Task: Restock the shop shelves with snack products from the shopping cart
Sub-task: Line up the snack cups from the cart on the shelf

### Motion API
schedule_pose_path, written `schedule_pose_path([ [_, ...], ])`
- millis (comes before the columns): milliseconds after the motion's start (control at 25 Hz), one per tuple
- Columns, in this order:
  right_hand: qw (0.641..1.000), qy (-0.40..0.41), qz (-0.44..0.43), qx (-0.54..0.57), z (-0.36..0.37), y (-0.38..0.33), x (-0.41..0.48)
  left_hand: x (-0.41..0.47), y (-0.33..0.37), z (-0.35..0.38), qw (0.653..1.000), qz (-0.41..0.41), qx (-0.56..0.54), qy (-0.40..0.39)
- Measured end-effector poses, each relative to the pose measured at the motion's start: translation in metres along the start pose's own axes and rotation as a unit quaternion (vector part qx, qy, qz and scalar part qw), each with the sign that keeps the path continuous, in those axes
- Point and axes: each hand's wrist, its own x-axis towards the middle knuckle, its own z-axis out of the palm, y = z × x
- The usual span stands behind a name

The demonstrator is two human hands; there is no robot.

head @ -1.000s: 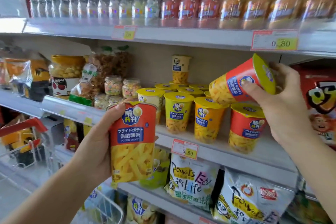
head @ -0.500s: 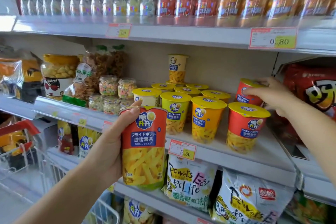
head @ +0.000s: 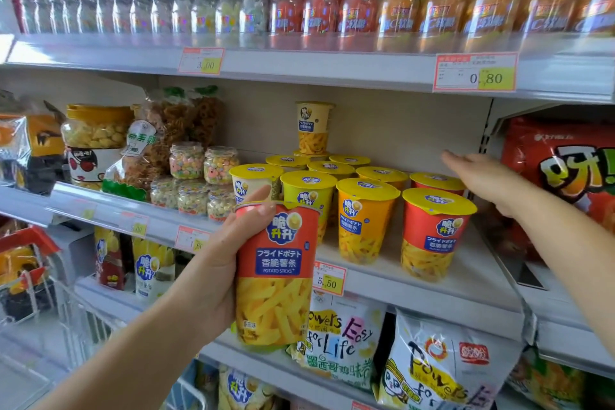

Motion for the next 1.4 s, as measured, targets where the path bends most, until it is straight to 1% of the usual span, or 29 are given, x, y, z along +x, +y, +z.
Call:
schedule_pose_path([
  [40, 0.995, 0.044, -0.073, -0.052, -0.004, -0.013, -0.016, 0.004, -0.001, 0.001, 0.999, 0.012, 0.019, -0.026],
  [80, 0.984, 0.061, -0.156, -0.068, -0.006, -0.030, -0.038, 0.006, 0.002, 0.006, 0.999, 0.014, 0.038, -0.030],
  [120, 0.972, 0.024, -0.230, -0.046, -0.007, -0.046, -0.060, 0.007, 0.003, 0.012, 0.997, 0.014, 0.047, -0.056],
  [160, 0.956, -0.072, -0.284, 0.002, -0.006, -0.062, -0.083, 0.006, 0.006, 0.020, 0.996, 0.007, 0.061, -0.060],
  [200, 0.930, -0.201, -0.303, 0.050, -0.003, -0.074, -0.102, 0.009, 0.008, 0.026, 0.995, 0.001, 0.062, -0.078],
  [240, 0.897, -0.315, -0.302, 0.073, 0.001, -0.083, -0.116, 0.012, 0.010, 0.029, 0.993, -0.011, 0.074, -0.093],
  [280, 0.867, -0.390, -0.299, 0.083, 0.005, -0.088, -0.123, 0.016, 0.012, 0.033, 0.991, -0.014, 0.074, -0.113],
  [320, 0.845, -0.435, -0.296, 0.092, 0.009, -0.088, -0.124, 0.016, 0.015, 0.038, 0.987, -0.024, 0.072, -0.142],
  [360, 0.834, -0.459, -0.286, 0.105, 0.013, -0.087, -0.122, 0.019, 0.017, 0.040, 0.983, -0.032, 0.065, -0.166],
  [400, 0.834, -0.464, -0.275, 0.118, 0.015, -0.087, -0.122, 0.022, 0.018, 0.044, 0.982, -0.047, 0.057, -0.175],
  [520, 0.846, -0.425, -0.267, 0.180, 0.012, -0.086, -0.119, 0.036, 0.018, 0.049, 0.984, -0.040, 0.056, -0.164],
  [560, 0.855, -0.390, -0.264, 0.219, 0.008, -0.086, -0.117, 0.038, 0.021, 0.051, 0.985, -0.028, 0.060, -0.159],
  [640, 0.886, -0.270, -0.228, 0.300, -0.001, -0.083, -0.105, 0.038, 0.028, 0.050, 0.989, 0.007, 0.082, -0.126],
  [680, 0.898, -0.204, -0.196, 0.336, -0.006, -0.079, -0.096, 0.038, 0.029, 0.045, 0.991, 0.022, 0.082, -0.106],
  [720, 0.907, -0.140, -0.160, 0.364, -0.009, -0.073, -0.081, 0.037, 0.031, 0.039, 0.992, 0.037, 0.089, -0.085],
  [760, 0.912, -0.073, -0.124, 0.383, -0.009, -0.068, -0.067, 0.040, 0.027, 0.031, 0.990, 0.048, 0.103, -0.081],
  [800, 0.921, -0.002, -0.097, 0.377, -0.006, -0.062, -0.051, 0.038, 0.027, 0.029, 0.988, 0.058, 0.121, -0.078],
  [840, 0.933, 0.075, -0.087, 0.341, -0.001, -0.057, -0.034, 0.039, 0.024, 0.027, 0.985, 0.067, 0.137, -0.082],
  [880, 0.944, 0.146, -0.095, 0.280, 0.003, -0.051, -0.018, 0.039, 0.022, 0.028, 0.983, 0.069, 0.149, -0.080],
  [920, 0.951, 0.199, -0.109, 0.212, 0.007, -0.046, -0.004, 0.041, 0.018, 0.027, 0.982, 0.071, 0.152, -0.084],
  [960, 0.953, 0.233, -0.122, 0.152, 0.010, -0.042, 0.008, 0.040, 0.016, 0.029, 0.982, 0.074, 0.152, -0.086],
  [1000, 0.955, 0.251, -0.123, 0.101, 0.012, -0.037, 0.020, 0.041, 0.014, 0.029, 0.981, 0.077, 0.150, -0.092],
  [1080, 0.964, 0.251, -0.091, 0.001, 0.014, -0.030, 0.037, 0.041, 0.012, 0.027, 0.981, 0.077, 0.153, -0.091],
  [1160, 0.974, 0.209, -0.047, -0.081, 0.017, -0.022, 0.051, 0.042, 0.009, 0.024, 0.981, 0.073, 0.157, -0.084],
  [1240, 0.980, 0.157, -0.011, -0.125, 0.024, -0.012, 0.062, 0.044, 0.006, 0.021, 0.982, 0.067, 0.157, -0.078],
  [1320, 0.981, 0.087, 0.019, -0.173, 0.026, -0.006, 0.069, 0.044, 0.003, 0.021, 0.983, 0.063, 0.158, -0.074],
  [1400, 0.981, -0.022, 0.040, -0.187, 0.025, -0.003, 0.071, 0.044, -0.001, 0.020, 0.982, 0.059, 0.162, -0.073],
])
